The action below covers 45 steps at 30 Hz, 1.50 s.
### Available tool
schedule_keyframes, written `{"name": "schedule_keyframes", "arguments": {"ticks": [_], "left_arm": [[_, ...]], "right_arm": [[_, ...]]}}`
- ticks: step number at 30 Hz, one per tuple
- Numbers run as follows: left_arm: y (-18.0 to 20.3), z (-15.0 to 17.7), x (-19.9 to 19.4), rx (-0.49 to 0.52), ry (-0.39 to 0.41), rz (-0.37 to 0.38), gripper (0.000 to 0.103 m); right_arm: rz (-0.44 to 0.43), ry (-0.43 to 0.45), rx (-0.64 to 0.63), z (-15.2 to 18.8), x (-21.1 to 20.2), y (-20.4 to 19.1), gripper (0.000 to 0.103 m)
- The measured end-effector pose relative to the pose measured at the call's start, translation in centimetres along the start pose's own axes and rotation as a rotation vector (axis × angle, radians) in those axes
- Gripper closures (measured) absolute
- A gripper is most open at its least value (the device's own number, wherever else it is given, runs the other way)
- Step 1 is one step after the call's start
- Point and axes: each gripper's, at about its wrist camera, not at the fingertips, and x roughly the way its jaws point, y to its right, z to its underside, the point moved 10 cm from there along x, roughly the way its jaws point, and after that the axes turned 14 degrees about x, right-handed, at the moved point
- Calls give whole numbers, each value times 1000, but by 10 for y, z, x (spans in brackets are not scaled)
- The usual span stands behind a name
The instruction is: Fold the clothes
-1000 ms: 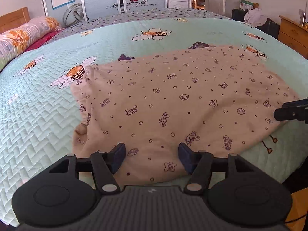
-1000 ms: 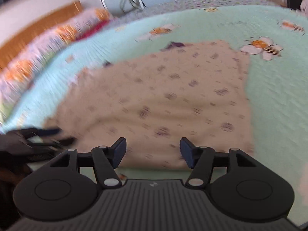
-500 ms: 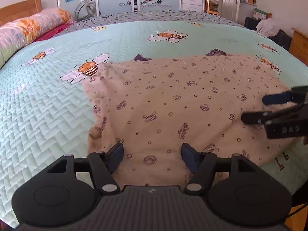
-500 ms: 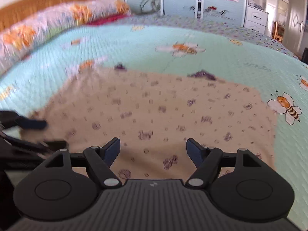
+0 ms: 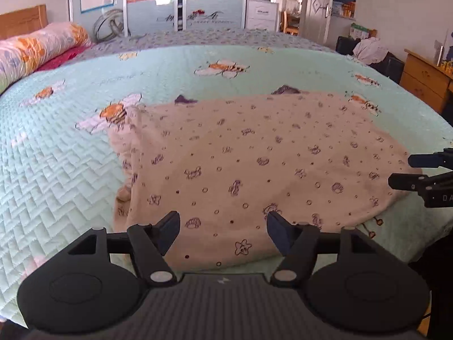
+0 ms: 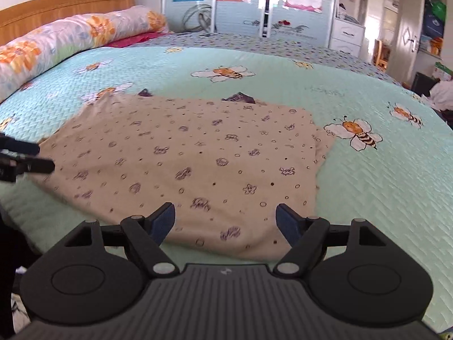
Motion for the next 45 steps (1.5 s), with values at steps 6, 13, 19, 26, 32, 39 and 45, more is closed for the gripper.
{"name": "schedule_keyframes", "arguments": {"ticks": [6,13,19,26,32,39,45], "left_arm": [[-9,15,-20,-33,11,-1,33],[-10,-14,-31,-81,96,8,33],[-4,-12,-5,-35,26,-13,33],[-31,-3,-24,-125,66,-42,34],[-24,-8,-26,-157,68,-11,34],[-44,13,-39,-259,50,-38,34],[-84,35,-34,-517,7,-32,34]], "right_arm": [[12,-67,-21,30,-7,22,25],[-56,55,85,-5,-35,16,25],[-11,-19,118,-4,7,27,25],[10,64,304,-5,-38,82,25],[-145,27,282,-7,-25,24,25],[-128,-2,396,2,-28,49,25],[-136,1,522,3,-32,68,25]]}}
